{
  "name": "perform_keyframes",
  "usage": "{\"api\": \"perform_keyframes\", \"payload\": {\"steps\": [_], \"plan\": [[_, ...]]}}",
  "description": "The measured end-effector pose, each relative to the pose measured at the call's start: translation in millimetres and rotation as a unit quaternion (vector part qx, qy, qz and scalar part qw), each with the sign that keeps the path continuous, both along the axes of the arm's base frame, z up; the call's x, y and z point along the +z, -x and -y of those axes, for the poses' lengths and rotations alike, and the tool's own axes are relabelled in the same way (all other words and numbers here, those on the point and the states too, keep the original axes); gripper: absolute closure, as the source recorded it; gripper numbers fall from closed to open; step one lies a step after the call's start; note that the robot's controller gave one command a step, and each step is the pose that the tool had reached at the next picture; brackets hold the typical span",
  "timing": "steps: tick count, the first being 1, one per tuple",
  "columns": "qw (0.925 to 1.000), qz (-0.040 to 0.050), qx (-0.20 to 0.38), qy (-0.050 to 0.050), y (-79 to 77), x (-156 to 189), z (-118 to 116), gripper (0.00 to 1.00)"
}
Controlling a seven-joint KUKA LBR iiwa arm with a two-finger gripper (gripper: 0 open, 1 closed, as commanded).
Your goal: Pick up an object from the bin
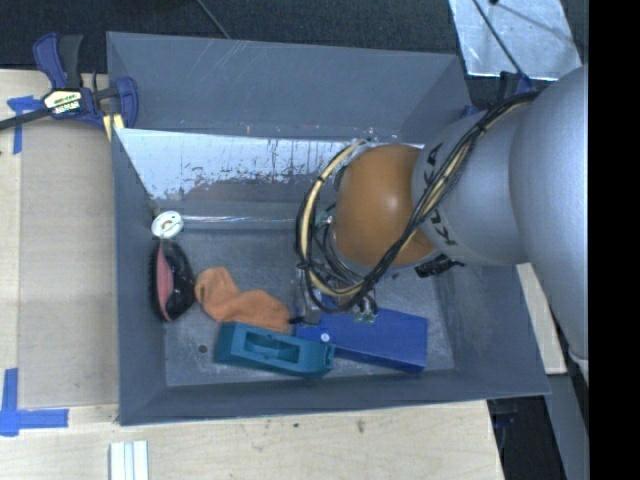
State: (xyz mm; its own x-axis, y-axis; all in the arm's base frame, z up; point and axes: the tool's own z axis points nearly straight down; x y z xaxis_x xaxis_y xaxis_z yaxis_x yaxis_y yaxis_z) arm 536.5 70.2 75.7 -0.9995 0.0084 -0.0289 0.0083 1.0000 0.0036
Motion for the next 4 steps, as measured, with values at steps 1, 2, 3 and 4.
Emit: {"api": "perform_keyframes", "payload": {"steps": [1, 2, 3, 4], "plan": [[1.0, -0.0013, -0.001, 0.0, 0.4, -0.4, 0.5, 0.0], [1.0, -0.0006, 0.0, 0.0, 0.3, -0.2, 0.4, 1.0], [1.0, -0.0017, -0.001, 0.001, 0.6, -0.6, 0.7, 0.0], [1.0, -0.0012, 0.0, 0.0, 0.6, -0.4, 0.4, 1.0]]}}
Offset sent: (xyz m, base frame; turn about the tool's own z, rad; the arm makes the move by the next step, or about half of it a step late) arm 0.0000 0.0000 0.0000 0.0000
